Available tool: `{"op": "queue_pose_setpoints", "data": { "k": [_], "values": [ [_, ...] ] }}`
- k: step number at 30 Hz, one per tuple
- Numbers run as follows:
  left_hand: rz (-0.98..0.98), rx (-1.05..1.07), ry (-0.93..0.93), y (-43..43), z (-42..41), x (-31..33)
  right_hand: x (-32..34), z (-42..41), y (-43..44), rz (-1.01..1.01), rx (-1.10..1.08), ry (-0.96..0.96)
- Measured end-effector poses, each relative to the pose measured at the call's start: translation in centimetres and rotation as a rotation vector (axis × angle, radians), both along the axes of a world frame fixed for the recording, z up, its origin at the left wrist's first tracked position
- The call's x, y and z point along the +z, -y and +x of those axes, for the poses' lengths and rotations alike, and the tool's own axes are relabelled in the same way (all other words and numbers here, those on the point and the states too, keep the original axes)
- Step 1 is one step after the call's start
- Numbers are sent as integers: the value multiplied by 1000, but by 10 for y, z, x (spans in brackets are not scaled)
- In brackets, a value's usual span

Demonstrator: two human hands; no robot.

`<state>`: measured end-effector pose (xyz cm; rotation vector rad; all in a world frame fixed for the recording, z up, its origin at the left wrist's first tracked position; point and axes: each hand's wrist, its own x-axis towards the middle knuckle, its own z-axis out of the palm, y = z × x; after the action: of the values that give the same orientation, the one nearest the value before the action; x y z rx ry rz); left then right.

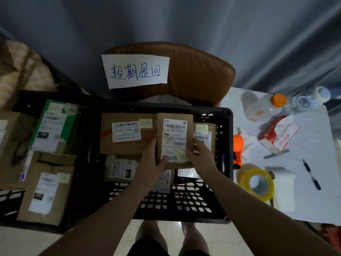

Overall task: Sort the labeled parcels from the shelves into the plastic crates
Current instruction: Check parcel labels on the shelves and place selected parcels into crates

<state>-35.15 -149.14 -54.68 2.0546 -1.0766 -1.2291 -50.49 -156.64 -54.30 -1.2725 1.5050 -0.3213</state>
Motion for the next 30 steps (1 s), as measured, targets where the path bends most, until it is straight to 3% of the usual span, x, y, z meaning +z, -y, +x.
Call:
{"op": "queue_pose_setpoints", "data": {
  "k": [8,15,17,20,22,25,30],
  "values": [
    [-102,-38,159,6,-27,-9,-4,-26,2,-4,20,-9],
    [21,-80,38,12,-13,-27,-9,-22,-1,-35,226,9],
    [22,-226,154,17,-8,-31,-12,-22,0,-71,272,-13],
    [60,-476,637,21,-5,-35,-20,-24,6,-120,374,-63],
    [24,-541,878,21,-2,-42,-30,-26,12,-157,547,-199],
    [29,-669,1006,26,0,-51,-39,-27,19,-195,850,-519],
    [127,-670,939,35,0,-46,-43,-26,20,-169,898,-545]
  ]
}}
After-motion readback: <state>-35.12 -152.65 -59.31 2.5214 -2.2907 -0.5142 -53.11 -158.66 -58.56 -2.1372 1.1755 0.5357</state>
